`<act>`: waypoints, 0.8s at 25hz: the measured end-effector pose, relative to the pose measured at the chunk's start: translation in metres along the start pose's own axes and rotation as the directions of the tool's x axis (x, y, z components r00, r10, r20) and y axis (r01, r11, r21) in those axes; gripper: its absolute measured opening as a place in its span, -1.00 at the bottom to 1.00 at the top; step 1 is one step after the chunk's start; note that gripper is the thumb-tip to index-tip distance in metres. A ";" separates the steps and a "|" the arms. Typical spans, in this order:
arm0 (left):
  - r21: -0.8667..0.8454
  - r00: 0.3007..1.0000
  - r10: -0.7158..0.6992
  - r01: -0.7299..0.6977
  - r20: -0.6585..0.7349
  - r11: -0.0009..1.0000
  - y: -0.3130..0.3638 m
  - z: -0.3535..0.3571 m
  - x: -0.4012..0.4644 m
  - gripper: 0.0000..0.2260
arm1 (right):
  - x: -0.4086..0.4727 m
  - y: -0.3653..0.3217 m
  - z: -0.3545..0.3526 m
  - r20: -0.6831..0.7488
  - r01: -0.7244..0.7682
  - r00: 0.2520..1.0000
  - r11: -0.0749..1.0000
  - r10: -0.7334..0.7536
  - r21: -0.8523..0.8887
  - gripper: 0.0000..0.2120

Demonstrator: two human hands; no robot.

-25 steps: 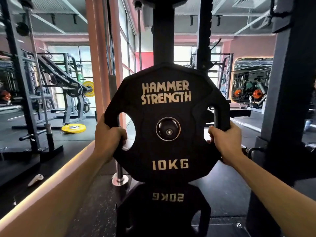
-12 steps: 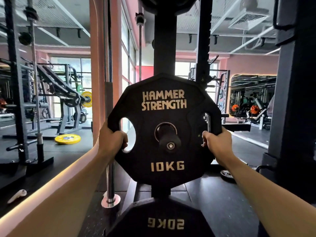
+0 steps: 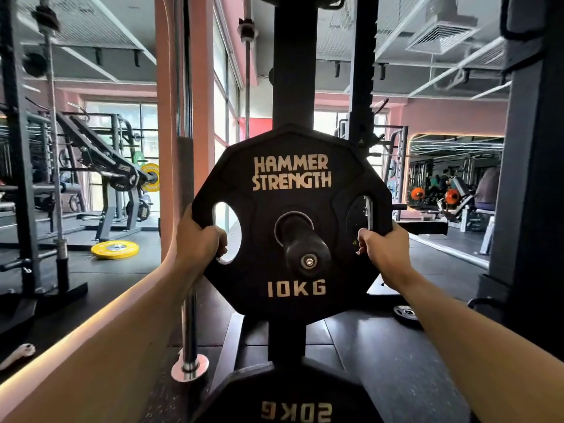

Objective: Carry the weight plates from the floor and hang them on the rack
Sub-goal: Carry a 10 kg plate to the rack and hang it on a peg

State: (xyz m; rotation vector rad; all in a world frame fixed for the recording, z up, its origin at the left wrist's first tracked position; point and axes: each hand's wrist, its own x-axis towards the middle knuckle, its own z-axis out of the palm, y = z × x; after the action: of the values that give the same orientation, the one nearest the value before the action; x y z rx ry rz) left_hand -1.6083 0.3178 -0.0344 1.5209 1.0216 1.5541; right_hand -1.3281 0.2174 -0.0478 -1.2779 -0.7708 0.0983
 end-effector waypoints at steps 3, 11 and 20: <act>0.085 0.999 0.020 -0.023 0.033 0.996 0.001 -0.003 -0.005 -0.39 | -0.004 -0.002 -0.002 0.020 0.017 1.000 1.000 -0.017 -0.004 -0.91; 0.484 0.994 0.009 -0.061 0.109 0.873 0.023 -0.031 -0.041 -0.45 | -0.030 -0.026 -0.032 0.111 0.078 0.993 0.947 -0.045 -0.311 -0.66; 0.115 0.988 0.109 -0.121 0.109 0.986 0.047 -0.072 -0.136 -0.68 | -0.132 -0.053 -0.095 0.199 0.137 0.973 0.987 -0.118 -0.082 -0.80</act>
State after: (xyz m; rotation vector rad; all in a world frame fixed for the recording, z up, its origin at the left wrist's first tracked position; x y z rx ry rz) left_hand -1.6728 0.1709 -0.0494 1.7527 1.0008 1.4979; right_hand -1.3921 0.0601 -0.0693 -1.3183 -1.0338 0.0833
